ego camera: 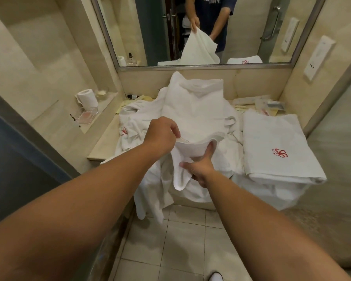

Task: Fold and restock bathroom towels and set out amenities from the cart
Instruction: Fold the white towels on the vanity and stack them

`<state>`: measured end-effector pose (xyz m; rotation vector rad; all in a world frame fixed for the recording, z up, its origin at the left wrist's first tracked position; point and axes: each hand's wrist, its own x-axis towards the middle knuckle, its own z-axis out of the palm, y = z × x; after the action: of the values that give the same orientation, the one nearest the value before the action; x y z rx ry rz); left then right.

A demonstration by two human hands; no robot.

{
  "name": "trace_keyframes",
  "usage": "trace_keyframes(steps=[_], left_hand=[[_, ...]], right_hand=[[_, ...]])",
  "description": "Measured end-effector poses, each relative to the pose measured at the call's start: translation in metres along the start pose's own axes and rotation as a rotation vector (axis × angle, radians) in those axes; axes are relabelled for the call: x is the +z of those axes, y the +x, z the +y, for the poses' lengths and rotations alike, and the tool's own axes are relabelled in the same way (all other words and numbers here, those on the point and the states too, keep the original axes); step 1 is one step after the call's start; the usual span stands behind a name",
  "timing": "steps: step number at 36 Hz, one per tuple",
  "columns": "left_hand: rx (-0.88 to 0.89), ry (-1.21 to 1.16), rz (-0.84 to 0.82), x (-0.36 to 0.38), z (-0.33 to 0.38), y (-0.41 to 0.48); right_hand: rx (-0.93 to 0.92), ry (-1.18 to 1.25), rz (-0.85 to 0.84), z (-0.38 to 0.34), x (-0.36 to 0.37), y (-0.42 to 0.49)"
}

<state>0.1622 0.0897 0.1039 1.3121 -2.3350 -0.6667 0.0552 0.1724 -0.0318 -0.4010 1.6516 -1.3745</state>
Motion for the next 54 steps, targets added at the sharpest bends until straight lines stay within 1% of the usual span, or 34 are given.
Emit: trace_keyframes(steps=[2,4,7,9,10,11,13,14,15,16,18,19,21,22,24,26,28,30,32,33,36,41,46,49,53,54], left_hand=[[0.022,0.044,-0.033,0.000,0.001,0.001],[0.047,0.084,-0.039,-0.001,0.002,0.002],[0.080,0.137,-0.022,-0.004,0.001,0.006],[0.095,0.179,-0.001,-0.006,-0.001,0.009],[0.102,0.189,0.015,-0.008,-0.002,0.011],[0.111,0.195,0.035,-0.010,-0.002,0.012],[0.130,0.213,0.054,-0.015,-0.001,0.012],[0.133,0.212,0.066,-0.017,-0.001,0.011],[0.141,0.222,0.091,-0.018,0.000,0.009],[0.133,0.223,0.114,-0.020,0.001,0.009],[0.078,0.195,0.123,-0.022,0.003,0.007],[0.056,0.178,0.110,-0.021,0.005,0.006],[0.034,0.154,0.056,-0.018,0.008,0.003],[0.033,0.147,0.046,-0.016,0.009,0.002],[0.026,0.123,0.057,-0.013,0.011,-0.001],[0.017,0.102,0.075,-0.013,0.012,-0.002],[0.014,0.077,0.086,-0.016,0.013,0.000],[0.015,0.062,0.098,-0.018,0.015,0.001],[0.022,0.046,0.118,-0.020,0.015,0.003],[0.021,0.034,0.130,-0.021,0.016,0.004],[-0.002,-0.003,0.159,-0.026,0.018,0.006],[-0.070,-0.082,0.193,-0.028,0.021,0.008],[-0.107,-0.156,0.210,-0.027,0.023,0.006],[-0.136,-0.203,0.224,-0.026,0.021,0.005],[-0.202,-0.279,0.249,-0.023,0.014,0.007],[-0.219,-0.304,0.259,-0.023,0.013,0.007]], right_hand=[[-0.055,-0.095,0.123,0.003,0.000,0.003],[-0.033,-0.085,0.243,0.003,-0.004,0.003],[0.117,0.099,0.393,0.009,-0.017,0.007],[0.265,0.193,0.427,0.013,-0.034,0.009],[0.329,0.225,0.415,0.016,-0.043,0.008],[0.400,0.222,0.401,0.023,-0.056,0.013],[0.520,0.215,0.434,0.036,-0.079,0.012],[0.555,0.196,0.479,0.044,-0.089,0.012],[0.544,0.175,0.494,0.050,-0.098,0.011],[0.524,0.167,0.475,0.053,-0.103,0.007],[0.611,0.224,0.445,0.062,-0.109,0.005],[0.655,0.264,0.403,0.064,-0.107,0.005],[0.587,0.363,0.225,0.055,-0.095,0.000],[0.536,0.392,0.169,0.051,-0.087,-0.003],[0.490,0.444,0.075,0.040,-0.072,-0.007],[0.497,0.505,0.014,0.033,-0.062,-0.011],[0.556,0.554,-0.001,0.030,-0.058,-0.013],[0.596,0.545,0.057,0.030,-0.055,-0.016],[0.596,0.485,0.122,0.032,-0.054,-0.013],[0.604,0.487,0.111,0.033,-0.053,-0.011],[0.607,0.546,-0.007,0.041,-0.050,-0.005],[0.613,0.567,-0.004,0.044,-0.043,-0.006],[0.615,0.699,-0.056,0.037,-0.028,-0.014],[0.619,0.878,-0.001,0.038,-0.023,-0.012],[0.613,0.760,-0.059,0.044,-0.015,-0.006],[0.622,0.742,-0.042,0.045,-0.014,-0.007]])
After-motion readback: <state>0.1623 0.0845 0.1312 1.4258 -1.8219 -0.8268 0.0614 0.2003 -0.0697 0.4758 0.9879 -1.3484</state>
